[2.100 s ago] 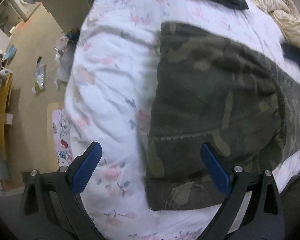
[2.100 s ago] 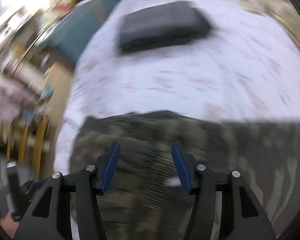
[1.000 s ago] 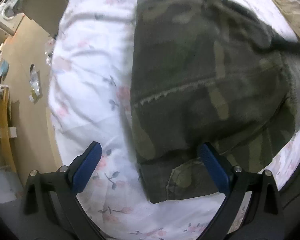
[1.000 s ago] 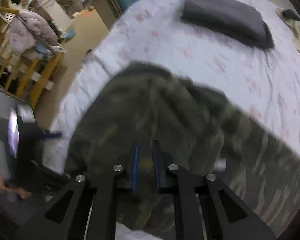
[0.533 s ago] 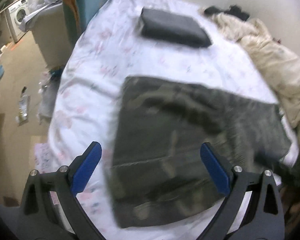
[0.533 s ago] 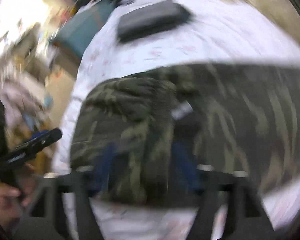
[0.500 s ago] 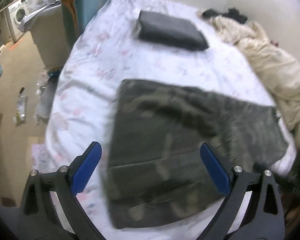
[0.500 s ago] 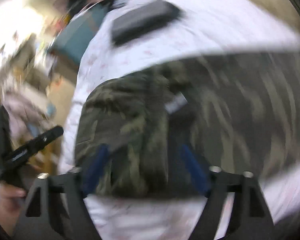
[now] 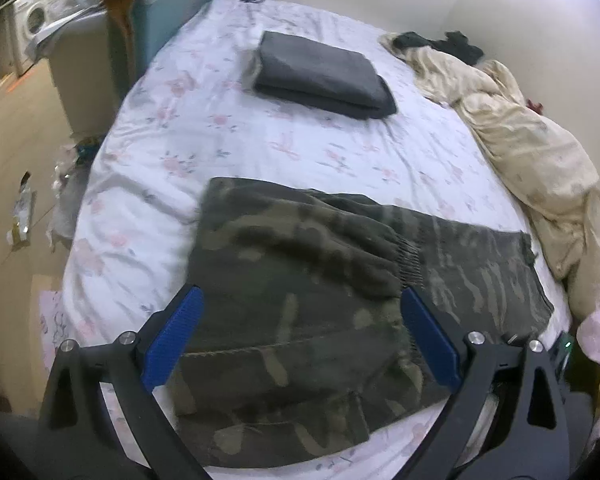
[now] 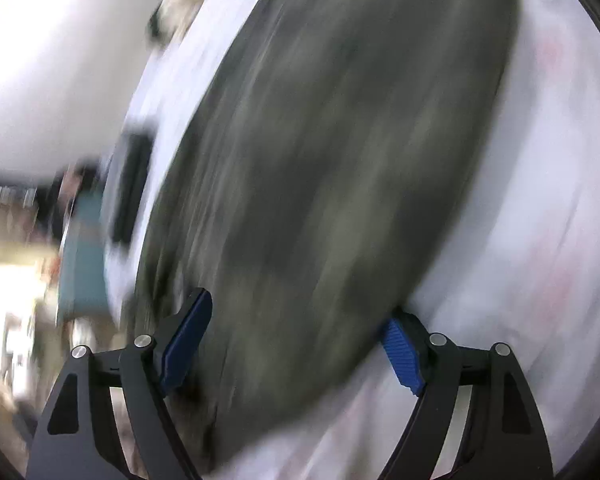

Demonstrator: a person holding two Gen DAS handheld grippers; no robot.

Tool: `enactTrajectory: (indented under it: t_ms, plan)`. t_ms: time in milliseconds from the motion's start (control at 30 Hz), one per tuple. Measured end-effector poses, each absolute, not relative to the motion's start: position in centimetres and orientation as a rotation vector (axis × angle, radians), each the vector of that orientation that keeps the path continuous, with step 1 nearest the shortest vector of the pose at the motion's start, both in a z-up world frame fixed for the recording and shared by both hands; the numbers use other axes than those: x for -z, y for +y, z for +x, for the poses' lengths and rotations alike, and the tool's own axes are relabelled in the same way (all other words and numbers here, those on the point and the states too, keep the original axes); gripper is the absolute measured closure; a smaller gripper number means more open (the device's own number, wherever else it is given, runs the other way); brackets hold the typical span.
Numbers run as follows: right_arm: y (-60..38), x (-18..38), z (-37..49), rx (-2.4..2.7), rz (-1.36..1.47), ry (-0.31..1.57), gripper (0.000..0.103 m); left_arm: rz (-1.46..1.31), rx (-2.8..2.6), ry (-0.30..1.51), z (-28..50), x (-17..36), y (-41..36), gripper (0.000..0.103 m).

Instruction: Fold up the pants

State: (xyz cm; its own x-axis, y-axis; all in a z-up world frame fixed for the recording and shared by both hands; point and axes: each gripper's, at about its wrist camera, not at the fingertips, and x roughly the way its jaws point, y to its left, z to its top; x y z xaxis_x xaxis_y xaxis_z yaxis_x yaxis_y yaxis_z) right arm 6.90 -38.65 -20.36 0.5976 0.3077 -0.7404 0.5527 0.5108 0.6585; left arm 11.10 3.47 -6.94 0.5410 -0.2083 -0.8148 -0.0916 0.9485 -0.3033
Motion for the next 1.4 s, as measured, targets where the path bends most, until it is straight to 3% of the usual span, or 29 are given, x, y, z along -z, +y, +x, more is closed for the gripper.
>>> enactTrajectory:
  t_ms: [233, 300, 367, 433, 500, 633, 1067, 1400]
  plan:
    - [-53.1, 18.9, 8.3, 0.481, 1.184, 0.629, 0.026, -0.392, 0.003, 1.048, 11.5, 8.6, 5.5, 0.006]
    - [-55.3, 18.6, 8.3, 0.55, 1.19, 0.588, 0.035, -0.37, 0.0, 1.054, 11.7, 8.8, 5.2, 0.006]
    - [-56.9, 18.6, 8.4, 0.607, 1.188, 0.576, 0.06, -0.35, -0.001, 1.056, 11.8, 8.9, 4.9, 0.006]
    - [-58.3, 18.5, 7.9, 0.661, 1.171, 0.566, 0.071, -0.334, -0.004, 1.06, 11.9, 9.0, 4.7, 0.006]
    - [-58.4, 18.6, 7.7, 0.674, 1.16, 0.563, 0.072, -0.318, -0.009, 1.074, 12.1, 9.2, 4.4, 0.006]
    - [-58.1, 17.0, 7.0, 0.671, 1.071, 0.581, 0.093, -0.311, -0.002, 1.122, 12.3, 10.0, 3.9, 0.006]
    - [-48.9, 4.8, 11.3, 0.249, 0.725, 0.53, 0.098, -0.334, 0.028, 1.127, 11.6, 9.2, 3.8, 0.006]
    - [-30.2, -1.8, 13.0, -0.246, 0.435, 0.568, 0.097, -0.334, -0.011, 1.137, 11.2, 9.1, 5.2, 0.006]
